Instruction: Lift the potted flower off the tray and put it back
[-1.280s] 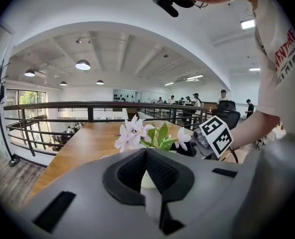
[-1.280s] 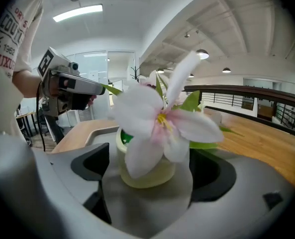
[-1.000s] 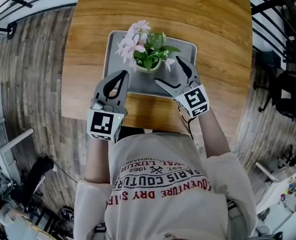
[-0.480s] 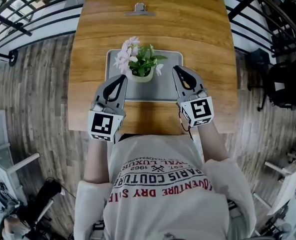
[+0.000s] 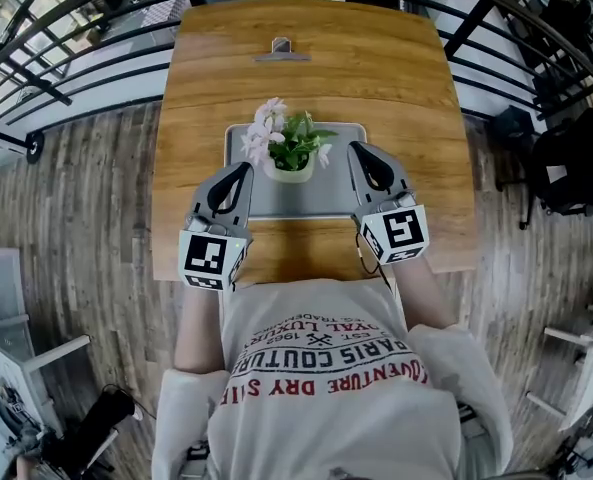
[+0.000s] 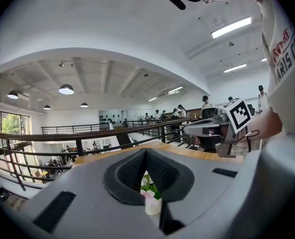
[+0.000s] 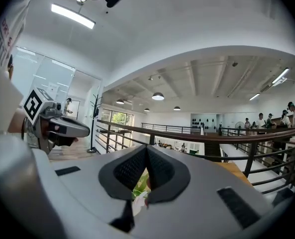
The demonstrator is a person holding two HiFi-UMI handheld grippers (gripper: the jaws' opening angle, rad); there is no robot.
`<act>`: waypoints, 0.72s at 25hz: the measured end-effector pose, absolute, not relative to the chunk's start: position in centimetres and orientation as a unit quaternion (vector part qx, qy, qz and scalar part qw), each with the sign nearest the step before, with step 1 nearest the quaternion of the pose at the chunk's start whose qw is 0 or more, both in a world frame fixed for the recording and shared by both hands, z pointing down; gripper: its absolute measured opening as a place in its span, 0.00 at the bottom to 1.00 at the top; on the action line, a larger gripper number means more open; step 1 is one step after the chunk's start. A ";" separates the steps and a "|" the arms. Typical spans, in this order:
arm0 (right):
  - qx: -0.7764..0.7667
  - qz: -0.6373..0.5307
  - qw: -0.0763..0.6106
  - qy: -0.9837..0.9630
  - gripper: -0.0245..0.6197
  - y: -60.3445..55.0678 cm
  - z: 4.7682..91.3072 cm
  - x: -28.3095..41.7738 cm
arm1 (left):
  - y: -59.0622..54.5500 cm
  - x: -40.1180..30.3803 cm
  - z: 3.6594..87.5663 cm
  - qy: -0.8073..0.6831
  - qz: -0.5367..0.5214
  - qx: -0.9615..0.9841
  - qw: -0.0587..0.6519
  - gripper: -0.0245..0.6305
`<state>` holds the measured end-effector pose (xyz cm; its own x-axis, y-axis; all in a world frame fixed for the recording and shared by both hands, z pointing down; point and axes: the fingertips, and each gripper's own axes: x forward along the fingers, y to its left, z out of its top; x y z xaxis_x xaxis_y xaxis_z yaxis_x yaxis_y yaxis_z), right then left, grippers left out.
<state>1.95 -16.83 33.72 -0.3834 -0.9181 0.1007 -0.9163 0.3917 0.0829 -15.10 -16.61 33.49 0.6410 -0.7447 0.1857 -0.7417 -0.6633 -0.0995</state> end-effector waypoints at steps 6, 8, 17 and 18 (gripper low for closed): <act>0.553 -0.013 0.061 -0.831 0.08 -16.0 33.2 1.7 | -16.3 -15.0 33.5 0.404 -0.093 -0.910 -0.001 0.06; 0.552 -0.014 0.061 -0.831 0.08 -15.7 33.2 1.7 | -16.1 -14.9 33.6 0.402 -0.091 -0.911 -0.003 0.06; 0.558 -0.007 0.055 -0.828 0.08 -15.8 32.7 2.2 | -16.6 -14.7 32.7 0.403 -0.082 -0.911 0.002 0.06; 0.557 -0.006 0.055 -0.829 0.08 -15.7 32.7 2.2 | -16.7 -14.7 32.5 0.404 -0.081 -0.911 0.002 0.06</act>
<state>2.22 -15.74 32.71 -0.3743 -0.9235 0.0844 -0.9222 0.3802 0.0704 -14.74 -16.70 32.54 0.6598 -0.7373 0.1451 -0.7365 -0.6728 -0.0698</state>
